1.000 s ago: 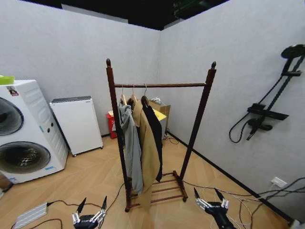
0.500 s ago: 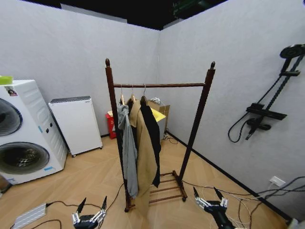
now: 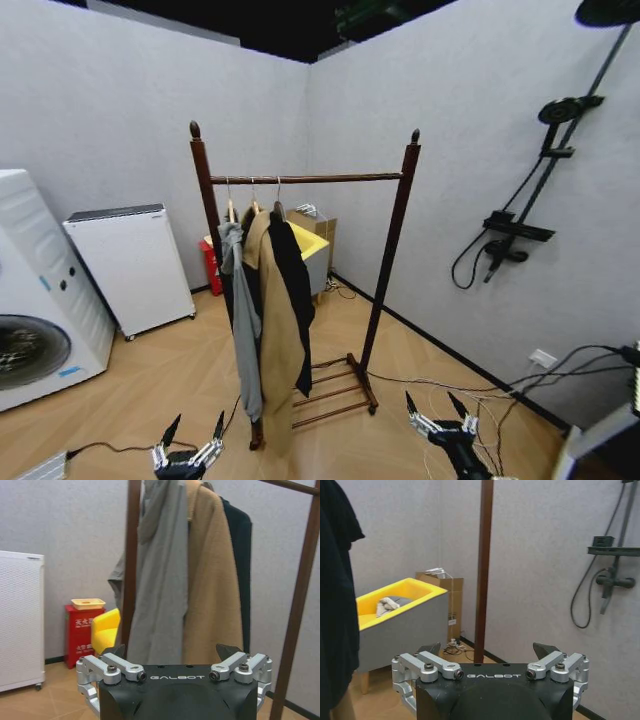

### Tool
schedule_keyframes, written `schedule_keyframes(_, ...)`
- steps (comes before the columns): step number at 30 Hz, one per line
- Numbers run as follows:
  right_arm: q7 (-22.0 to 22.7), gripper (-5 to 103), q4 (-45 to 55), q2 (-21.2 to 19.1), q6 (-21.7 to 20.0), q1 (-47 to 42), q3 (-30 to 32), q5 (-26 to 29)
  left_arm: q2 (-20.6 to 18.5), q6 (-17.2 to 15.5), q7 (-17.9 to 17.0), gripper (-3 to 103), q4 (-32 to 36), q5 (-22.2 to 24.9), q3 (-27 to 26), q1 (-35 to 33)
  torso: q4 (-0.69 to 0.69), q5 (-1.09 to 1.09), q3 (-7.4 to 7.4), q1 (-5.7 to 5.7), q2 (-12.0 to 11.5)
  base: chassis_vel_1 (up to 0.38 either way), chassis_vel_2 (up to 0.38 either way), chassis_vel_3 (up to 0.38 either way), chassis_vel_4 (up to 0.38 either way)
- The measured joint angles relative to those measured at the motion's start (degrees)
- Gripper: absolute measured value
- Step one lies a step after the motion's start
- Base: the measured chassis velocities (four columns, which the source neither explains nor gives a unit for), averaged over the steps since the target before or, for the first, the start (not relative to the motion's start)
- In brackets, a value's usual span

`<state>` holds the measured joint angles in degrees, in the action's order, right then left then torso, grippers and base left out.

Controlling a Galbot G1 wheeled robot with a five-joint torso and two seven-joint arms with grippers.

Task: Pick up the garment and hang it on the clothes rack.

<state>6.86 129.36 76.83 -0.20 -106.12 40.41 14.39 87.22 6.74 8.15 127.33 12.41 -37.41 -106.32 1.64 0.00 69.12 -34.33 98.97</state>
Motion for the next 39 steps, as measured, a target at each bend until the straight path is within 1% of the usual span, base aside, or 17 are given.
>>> schedule_keyframes(39, 0.02, 100, -0.05, -0.02, -0.06, 0.03, -0.02, 0.04, 0.0, 0.0, 0.0, 100, 0.0, 0.0, 0.0, 0.0, 0.0, 0.0, 0.0, 0.0, 0.01, -0.12, -0.123, -0.13, -0.124)
